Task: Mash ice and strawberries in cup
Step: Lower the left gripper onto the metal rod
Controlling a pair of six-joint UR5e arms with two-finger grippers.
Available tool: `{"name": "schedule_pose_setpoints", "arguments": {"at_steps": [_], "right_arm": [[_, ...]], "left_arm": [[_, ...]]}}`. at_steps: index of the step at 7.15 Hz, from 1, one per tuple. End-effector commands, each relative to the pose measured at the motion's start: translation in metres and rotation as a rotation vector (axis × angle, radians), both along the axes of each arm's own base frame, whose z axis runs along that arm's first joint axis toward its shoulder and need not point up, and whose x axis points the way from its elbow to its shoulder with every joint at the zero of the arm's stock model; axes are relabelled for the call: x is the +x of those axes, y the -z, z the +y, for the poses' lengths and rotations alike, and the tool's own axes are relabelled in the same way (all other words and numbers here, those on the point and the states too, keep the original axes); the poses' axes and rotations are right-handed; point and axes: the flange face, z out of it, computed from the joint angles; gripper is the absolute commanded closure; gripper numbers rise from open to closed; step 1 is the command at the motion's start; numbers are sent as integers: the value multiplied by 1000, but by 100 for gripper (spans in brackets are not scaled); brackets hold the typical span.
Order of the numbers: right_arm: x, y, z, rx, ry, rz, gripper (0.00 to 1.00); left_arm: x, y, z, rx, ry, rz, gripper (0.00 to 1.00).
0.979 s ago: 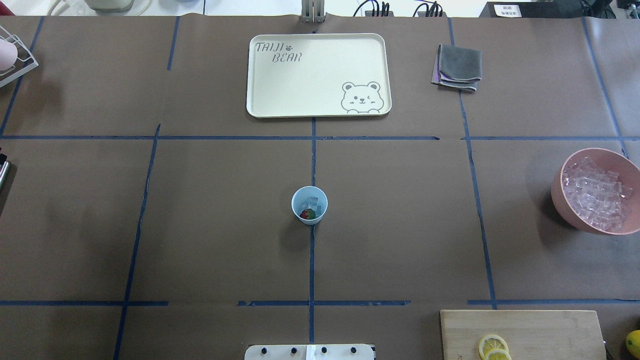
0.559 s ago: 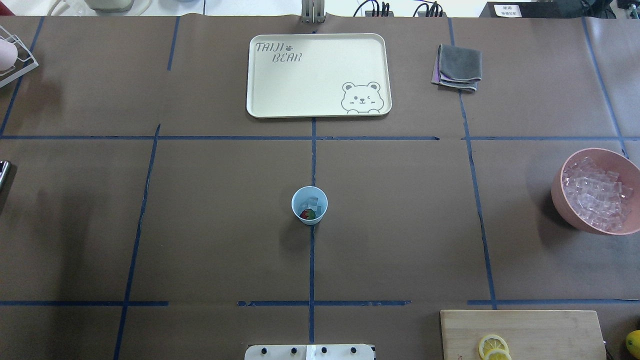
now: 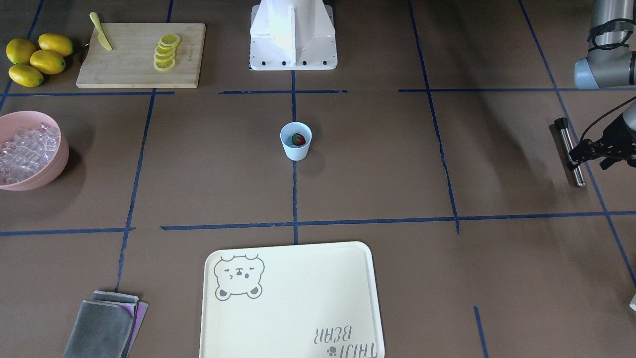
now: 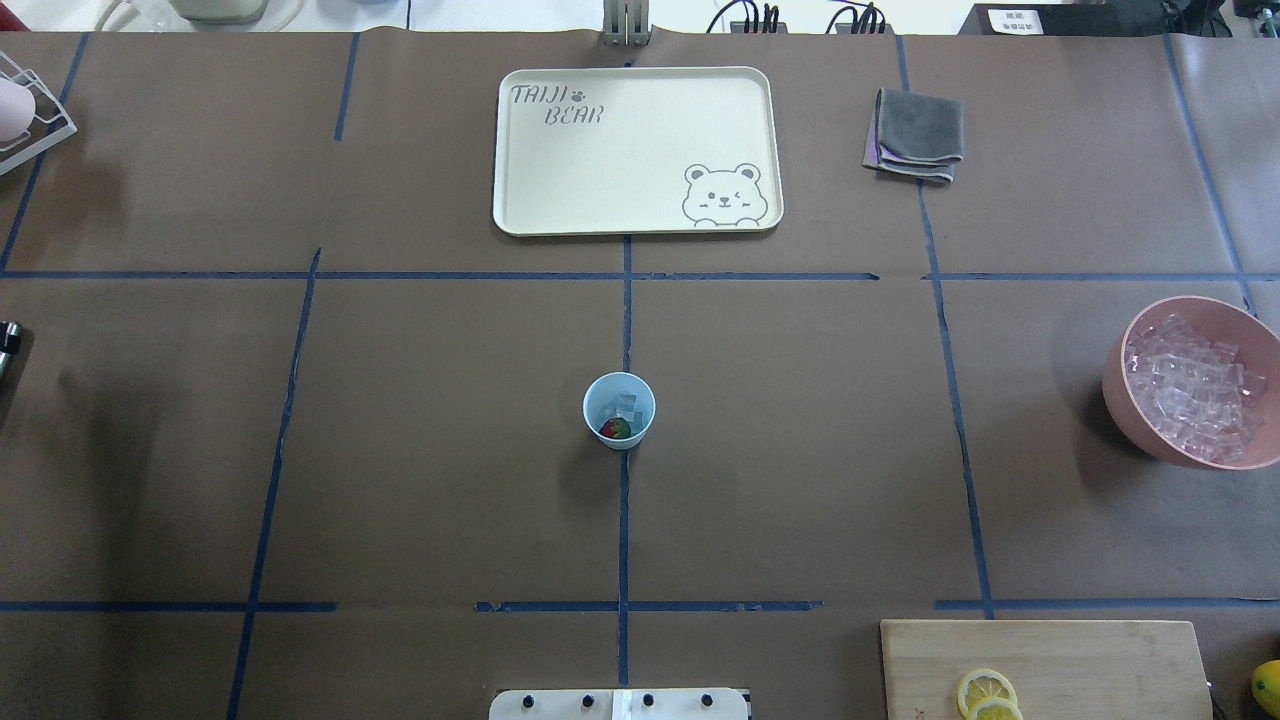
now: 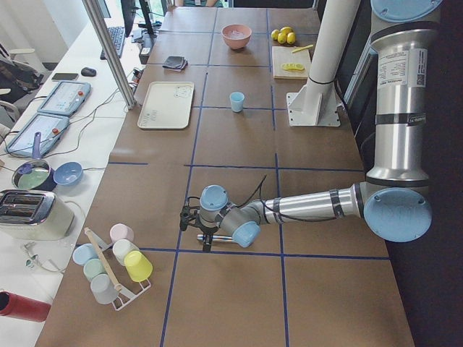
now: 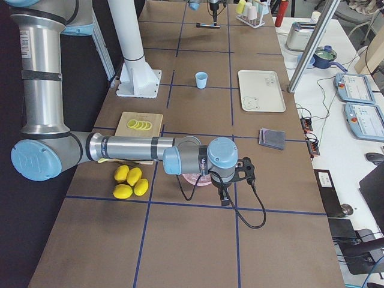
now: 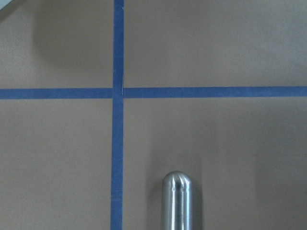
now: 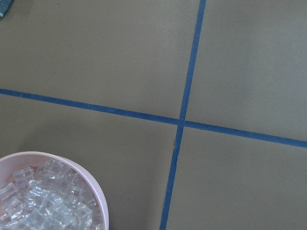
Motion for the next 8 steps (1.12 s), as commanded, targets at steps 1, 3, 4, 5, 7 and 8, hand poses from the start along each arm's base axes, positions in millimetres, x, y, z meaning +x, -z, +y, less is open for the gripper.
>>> {"name": "schedule_pose_setpoints", "arguments": {"at_steps": [1, 3, 4, 5, 7, 8], "right_arm": [[0, 0, 0, -1, 0, 0, 1], [0, 0, 0, -1, 0, 0, 1], [0, 0, 0, -1, 0, 0, 1], [0, 1, -1, 1, 0, 0, 1], [0, 1, -1, 1, 0, 0, 1], [0, 0, 0, -1, 0, 0, 1]], "left_arm": [[6, -1, 2, 10, -7, -4, 0], [9, -1, 3, 13, -14, -2, 0], [13, -2, 4, 10, -22, -3, 0], [16, -4, 6, 10, -30, -4, 0], [16, -8, 8, 5, -35, -8, 0], [17, -10, 8, 2, -38, -11, 0]]}}
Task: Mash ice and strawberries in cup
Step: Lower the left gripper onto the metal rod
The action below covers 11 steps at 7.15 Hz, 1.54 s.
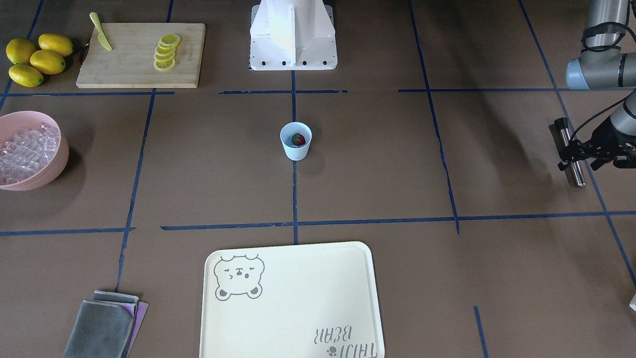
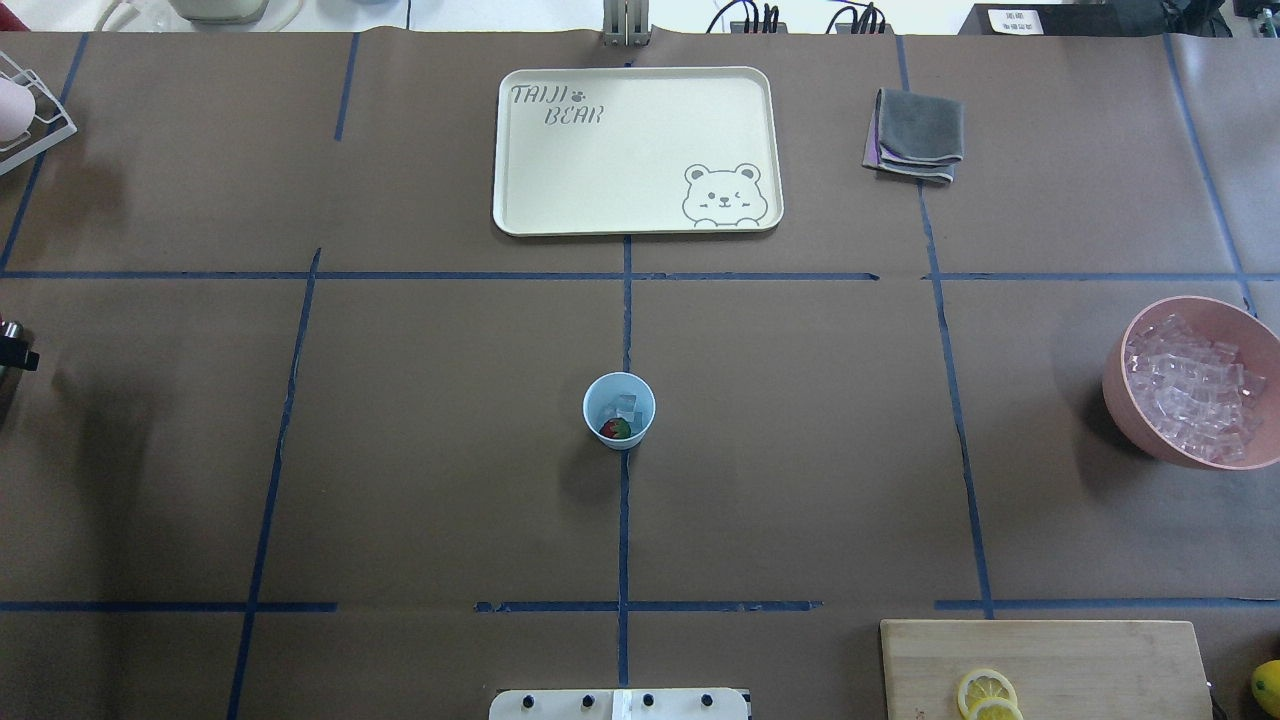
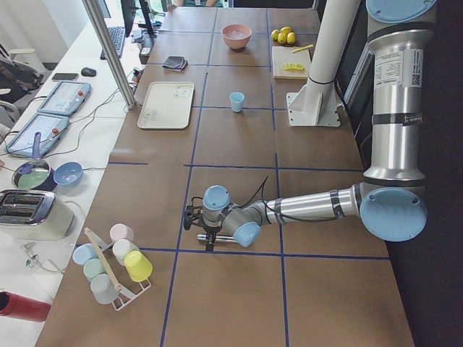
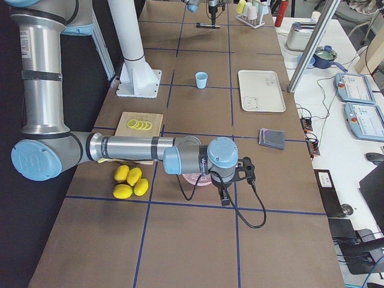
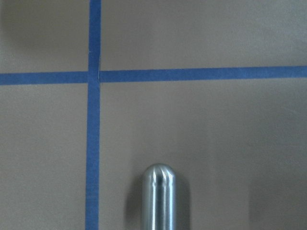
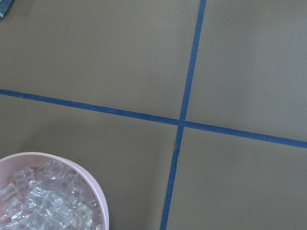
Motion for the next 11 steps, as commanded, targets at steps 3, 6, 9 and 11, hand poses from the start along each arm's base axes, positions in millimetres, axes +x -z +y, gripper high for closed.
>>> {"name": "schedule_pose_setpoints", "arguments": {"at_steps": [3, 6, 9, 11], "right_arm": [[0, -1, 0, 1, 0, 3, 1], [0, -1, 0, -1, 0, 3, 1], [0, 0, 0, 2, 0, 2, 1], [0, 3, -1, 7, -1, 2, 1]], "left_arm": [[-1, -3, 2, -1, -3, -2, 31], [-3, -4, 7, 28, -3, 10, 85], [-3, 23, 2, 68, -6, 43, 100], [-1, 93, -13, 193, 7, 97, 100]]}}
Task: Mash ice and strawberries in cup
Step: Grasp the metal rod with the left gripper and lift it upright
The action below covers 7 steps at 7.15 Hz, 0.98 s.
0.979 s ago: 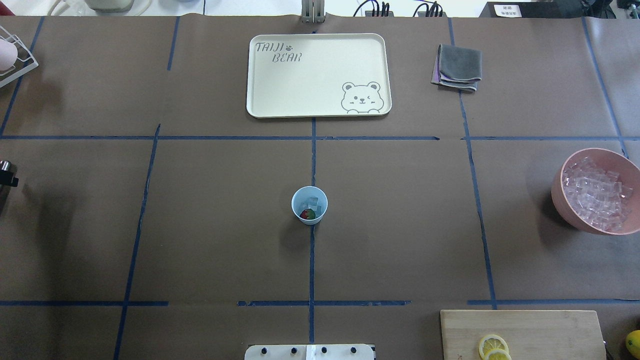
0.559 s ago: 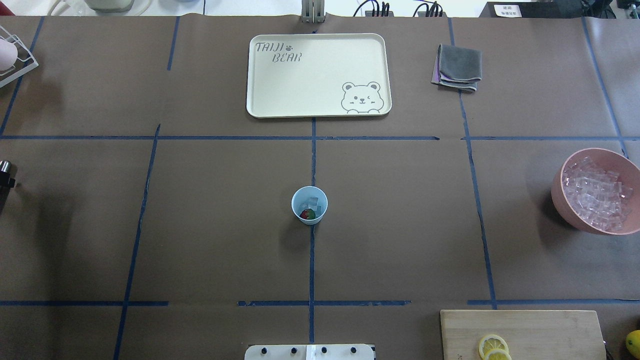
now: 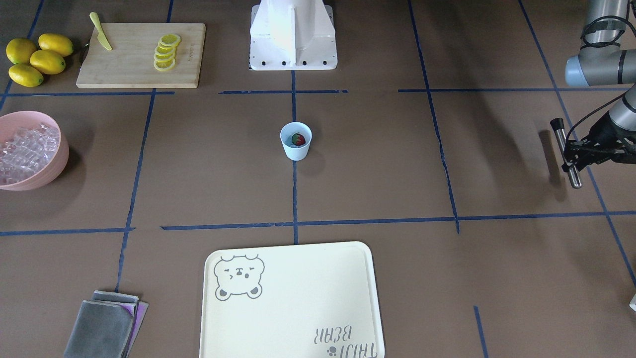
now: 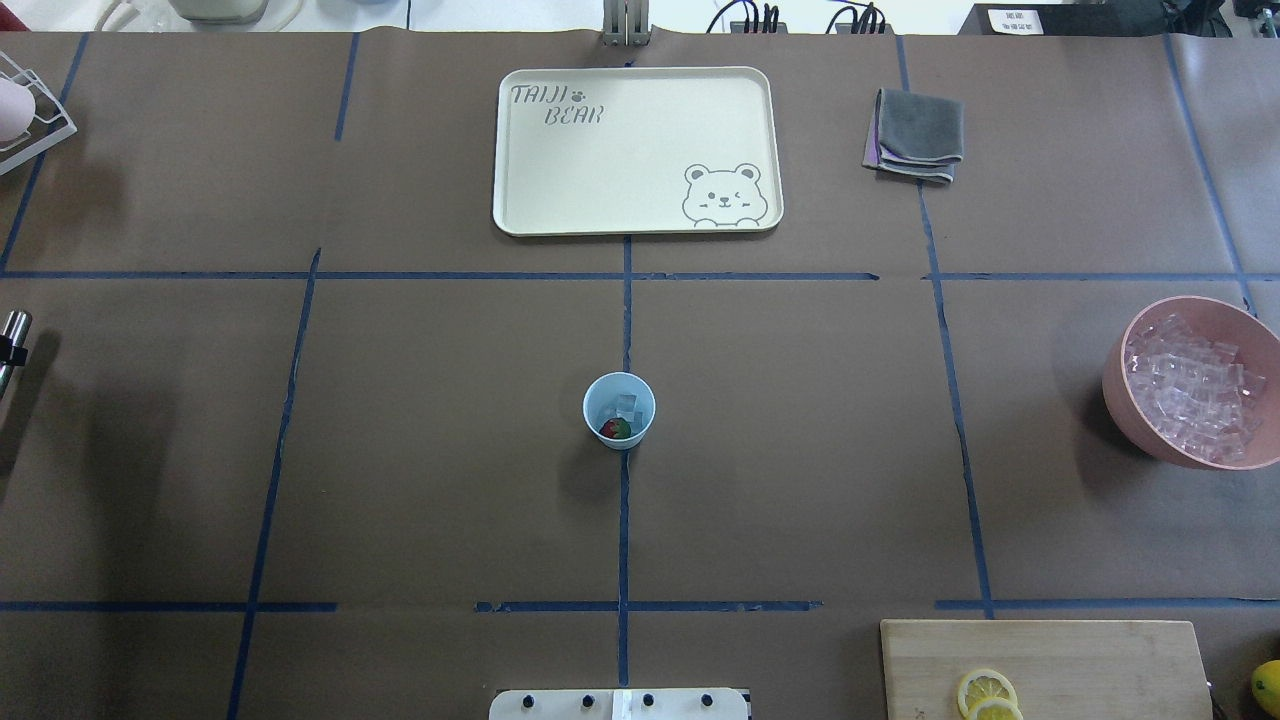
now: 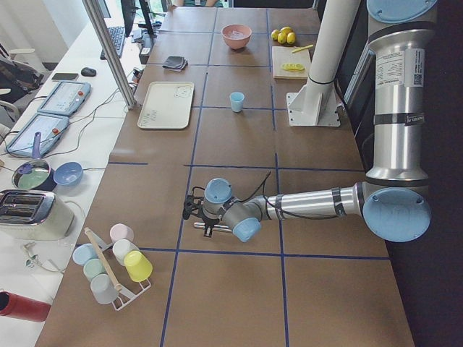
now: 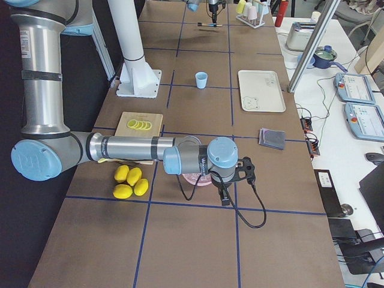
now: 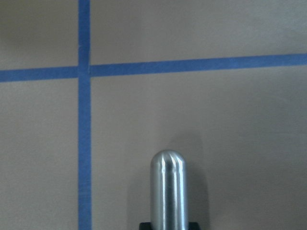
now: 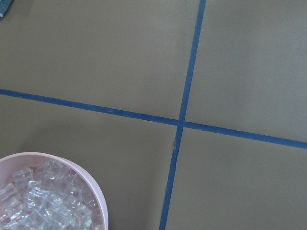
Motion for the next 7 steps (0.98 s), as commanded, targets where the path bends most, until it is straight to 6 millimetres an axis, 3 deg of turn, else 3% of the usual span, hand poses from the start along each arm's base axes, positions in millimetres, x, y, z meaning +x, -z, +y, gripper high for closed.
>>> {"name": "schedule_pose_setpoints", "arguments": {"at_steps": [1, 3, 5, 6, 7], "right_arm": [[0, 4, 0, 3, -4, -1, 1], [0, 8, 1, 3, -10, -3, 1], [0, 15, 9, 14, -15, 2, 1], [0, 15, 11, 11, -17, -2, 1], [0, 15, 18, 9, -17, -3, 1]], "left_arm": [[-7, 99, -15, 174, 33, 73, 100], [-24, 177, -15, 258, 115, 90, 100], [-30, 259, -31, 427, 307, 40, 100], [-34, 278, -30, 470, 343, 40, 100], [-21, 296, -37, 539, 388, 21, 100]]}}
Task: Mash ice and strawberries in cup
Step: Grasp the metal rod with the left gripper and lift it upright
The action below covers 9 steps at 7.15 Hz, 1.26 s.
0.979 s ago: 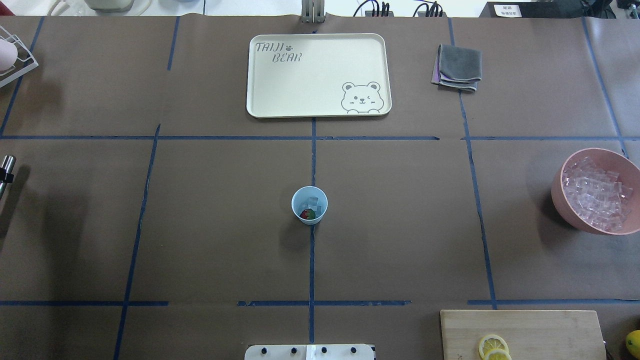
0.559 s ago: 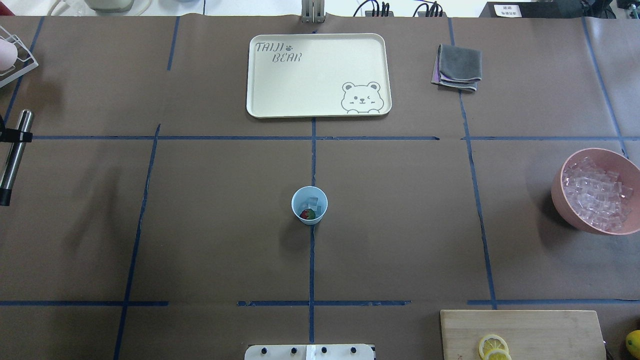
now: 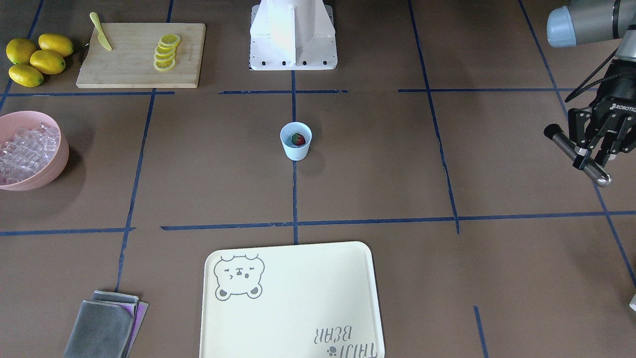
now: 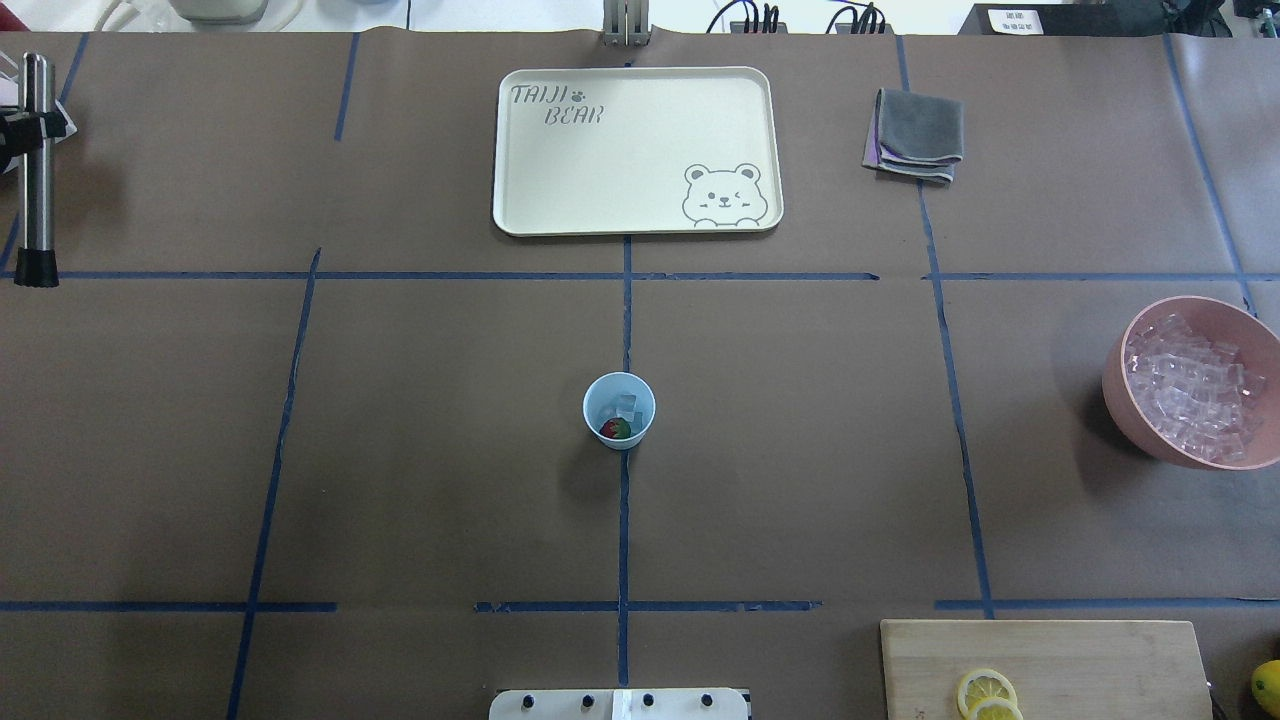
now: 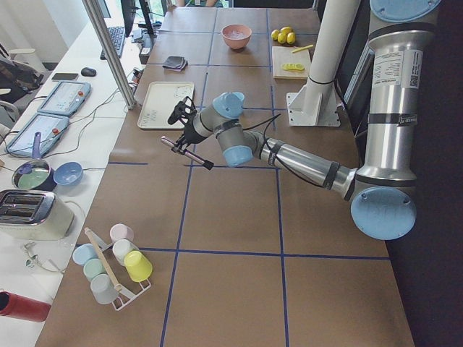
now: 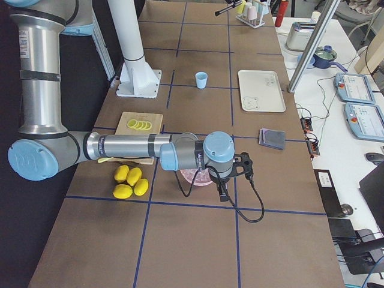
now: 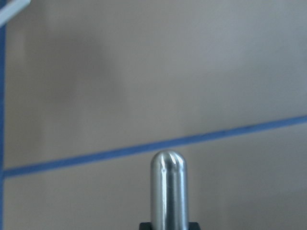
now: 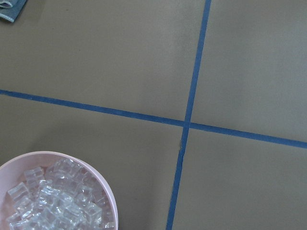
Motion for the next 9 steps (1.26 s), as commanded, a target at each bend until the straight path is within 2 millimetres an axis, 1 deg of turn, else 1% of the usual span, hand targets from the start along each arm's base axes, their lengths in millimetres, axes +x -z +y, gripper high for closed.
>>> {"name": "schedule_pose_setpoints", "arguments": {"at_steps": [1, 2, 3, 4, 5, 6, 7, 8, 9], "right_arm": [[-1, 3, 7, 3, -1, -3, 1], [-1, 2, 8, 0, -2, -5, 1], [-1, 2, 8, 0, -2, -5, 1], [-1, 2, 8, -1, -2, -5, 1], [-1, 2, 8, 0, -1, -7, 1], [-1, 4, 9, 3, -2, -5, 1], [-1, 4, 10, 3, -2, -5, 1], [-1, -1, 12, -8, -3, -6, 1], [-1, -4, 13, -16, -3, -6, 1]], "left_arm": [[23, 47, 4, 168, 108, 25, 100], [57, 59, 17, 245, 135, 56, 100], [92, 79, 32, 320, 144, 151, 100], [108, 99, 39, 384, 135, 238, 100], [133, 114, 54, 423, 180, 312, 100], [172, 136, 76, 461, 197, 391, 100], [203, 142, 89, 523, 187, 538, 100], [246, 139, 82, 541, 230, 541, 100], [303, 163, 90, 534, 242, 586, 100]]}}
